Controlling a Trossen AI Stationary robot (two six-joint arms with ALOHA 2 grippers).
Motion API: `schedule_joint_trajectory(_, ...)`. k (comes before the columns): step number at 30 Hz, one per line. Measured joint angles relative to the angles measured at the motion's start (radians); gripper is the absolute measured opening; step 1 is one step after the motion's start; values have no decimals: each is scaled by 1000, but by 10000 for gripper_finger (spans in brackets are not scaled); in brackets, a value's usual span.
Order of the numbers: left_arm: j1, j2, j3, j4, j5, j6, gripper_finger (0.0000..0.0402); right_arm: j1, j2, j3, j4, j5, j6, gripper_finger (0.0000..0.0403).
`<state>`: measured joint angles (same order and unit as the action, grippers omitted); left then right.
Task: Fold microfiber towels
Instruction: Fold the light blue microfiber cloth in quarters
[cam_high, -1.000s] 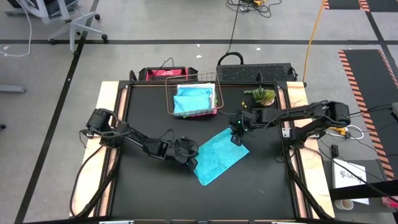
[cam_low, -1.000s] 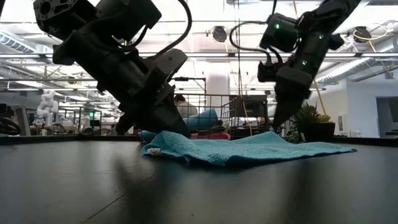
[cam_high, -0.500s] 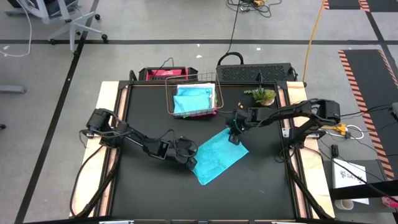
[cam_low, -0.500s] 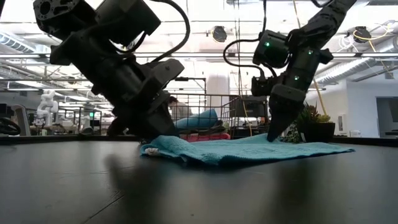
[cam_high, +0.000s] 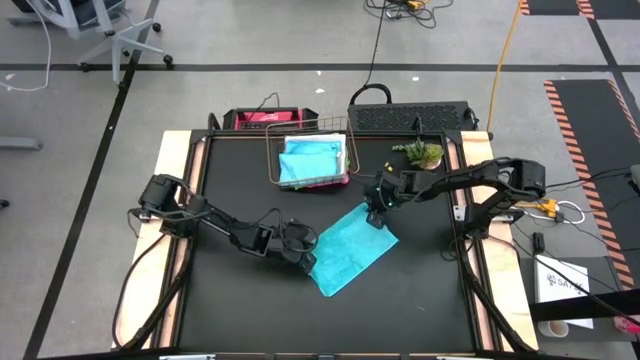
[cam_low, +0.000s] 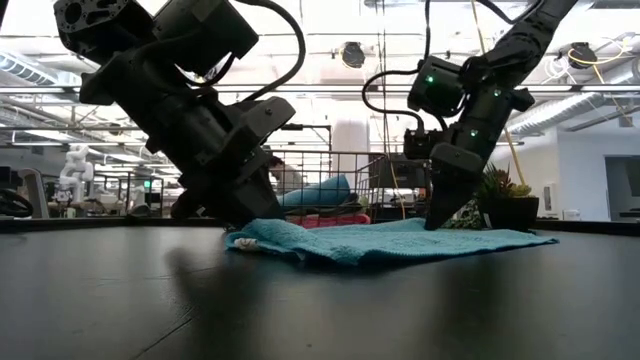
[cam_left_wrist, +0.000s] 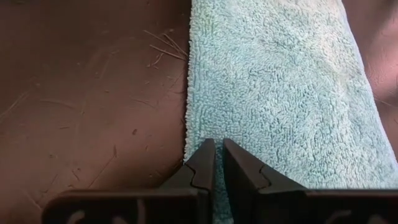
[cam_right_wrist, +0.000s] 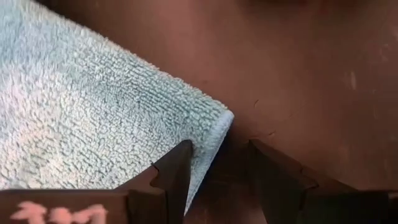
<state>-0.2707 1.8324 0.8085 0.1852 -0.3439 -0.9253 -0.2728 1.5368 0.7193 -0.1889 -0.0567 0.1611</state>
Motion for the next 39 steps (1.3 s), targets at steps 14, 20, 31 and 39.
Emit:
schedule_joint_trajectory(14,0,0,0,0,-2,0,33,0,-3,-103,216,-77,142,153)
schedule_joint_trajectory(20,0,0,0,0,-5,-1,33,-1,-5,-166,307,-74,189,153)
schedule_joint_trajectory(31,0,0,0,0,-5,-2,33,-1,-2,-185,323,-74,271,10)
schedule_joint_trajectory(39,0,0,0,4,-5,-3,33,1,-49,-187,278,-74,328,2)
